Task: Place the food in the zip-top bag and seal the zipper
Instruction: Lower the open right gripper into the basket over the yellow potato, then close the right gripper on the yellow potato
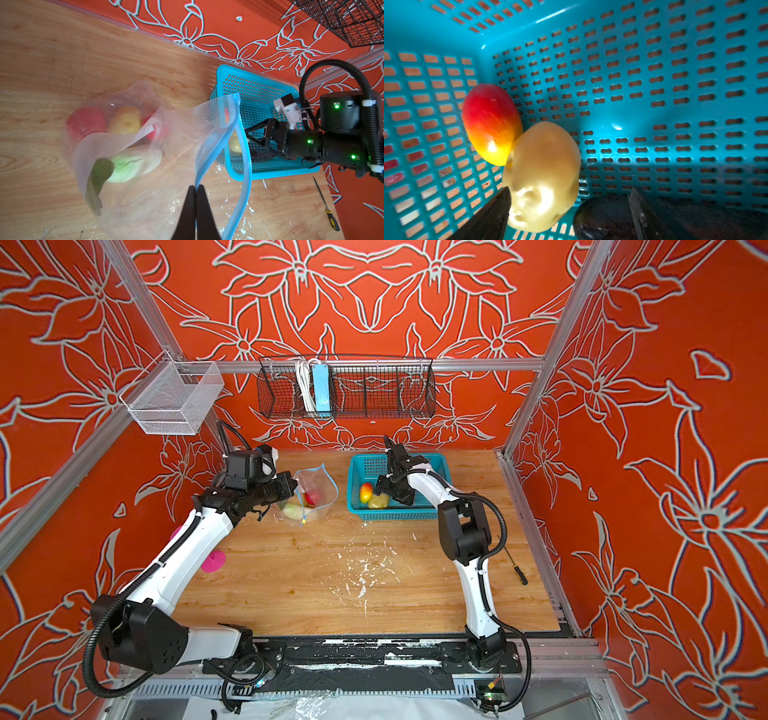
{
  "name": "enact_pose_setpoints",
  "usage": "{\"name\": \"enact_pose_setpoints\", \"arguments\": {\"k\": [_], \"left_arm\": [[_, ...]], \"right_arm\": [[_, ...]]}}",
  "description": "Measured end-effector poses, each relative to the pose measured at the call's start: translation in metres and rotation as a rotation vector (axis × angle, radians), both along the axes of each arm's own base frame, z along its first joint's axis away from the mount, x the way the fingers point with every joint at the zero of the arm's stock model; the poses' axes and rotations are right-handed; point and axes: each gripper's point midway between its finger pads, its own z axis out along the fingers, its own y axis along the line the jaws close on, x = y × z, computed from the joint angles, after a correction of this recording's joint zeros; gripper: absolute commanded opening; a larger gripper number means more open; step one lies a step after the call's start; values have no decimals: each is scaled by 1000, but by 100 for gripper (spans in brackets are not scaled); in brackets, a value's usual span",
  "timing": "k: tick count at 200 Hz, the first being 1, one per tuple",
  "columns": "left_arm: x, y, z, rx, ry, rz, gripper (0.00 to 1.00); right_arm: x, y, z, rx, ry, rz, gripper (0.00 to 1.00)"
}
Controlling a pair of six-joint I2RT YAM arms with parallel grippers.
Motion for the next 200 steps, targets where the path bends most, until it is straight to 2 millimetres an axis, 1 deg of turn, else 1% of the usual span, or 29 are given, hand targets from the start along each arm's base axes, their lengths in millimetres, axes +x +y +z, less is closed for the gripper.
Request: {"name": "enact_pose_setpoints", "arguments": {"k": [25,37,53,133,157,189,200], "left_arm": [[0,0,-1,-1,3,-1,0],[0,0,-1,-1,4,-1,0],[1,-1,-2,-2,6,-2,0],[1,-4,-6,-19,22,-15,0],[1,-4,-6,-19,22,-15,0],[1,-4,-6,-19,22,-15,0],[1,-4,-6,-19,22,-15,0]], "right_arm": [[1,4,1,23,-6,8,90],[3,6,3,34,-12,10,87],[3,10,4,52,-13,15,86],[10,22,-2,113,-21,20,82],[12,26,-8,132,-13,19,78],[10,31,-25,142,15,26,71],[11,33,-28,149,18,27,69]]}}
